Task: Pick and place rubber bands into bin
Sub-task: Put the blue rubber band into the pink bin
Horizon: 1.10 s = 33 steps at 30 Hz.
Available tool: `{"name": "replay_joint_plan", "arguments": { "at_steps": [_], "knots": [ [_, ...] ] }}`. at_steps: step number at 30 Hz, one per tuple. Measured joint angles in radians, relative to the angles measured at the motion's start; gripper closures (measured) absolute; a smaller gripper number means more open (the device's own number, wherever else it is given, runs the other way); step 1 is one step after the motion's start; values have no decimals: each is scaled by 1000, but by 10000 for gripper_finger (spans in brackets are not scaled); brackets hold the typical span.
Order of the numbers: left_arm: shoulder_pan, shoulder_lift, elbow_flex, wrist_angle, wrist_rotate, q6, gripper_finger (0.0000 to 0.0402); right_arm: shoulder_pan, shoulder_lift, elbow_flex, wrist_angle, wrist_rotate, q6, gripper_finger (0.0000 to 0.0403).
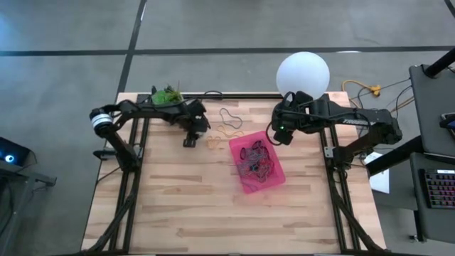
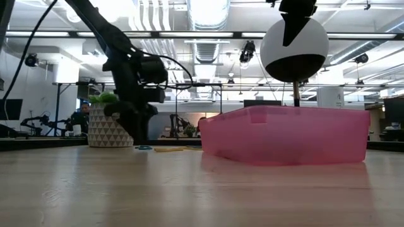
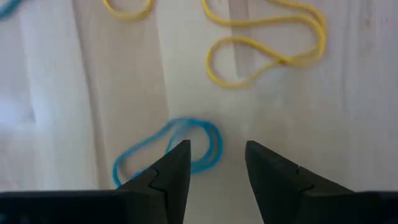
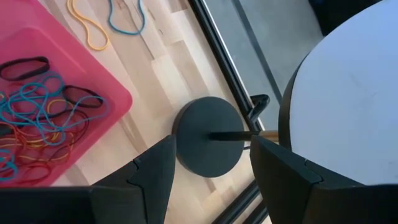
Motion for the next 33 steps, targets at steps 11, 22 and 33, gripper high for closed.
{"name": "replay_joint_plan", "arguments": {
  "at_steps": [11,22,33],
  "knots": [
    [1,135,56,-72,68,-7,263,0,0,0,0,-3,20,209],
    [5,163,58,-67,75,-6,376,-2,0,0,-1,-3,35,209],
    [-3,80,124,-119,248,-123,401,-3,0,0,3,-2,39,209]
  ]
}}
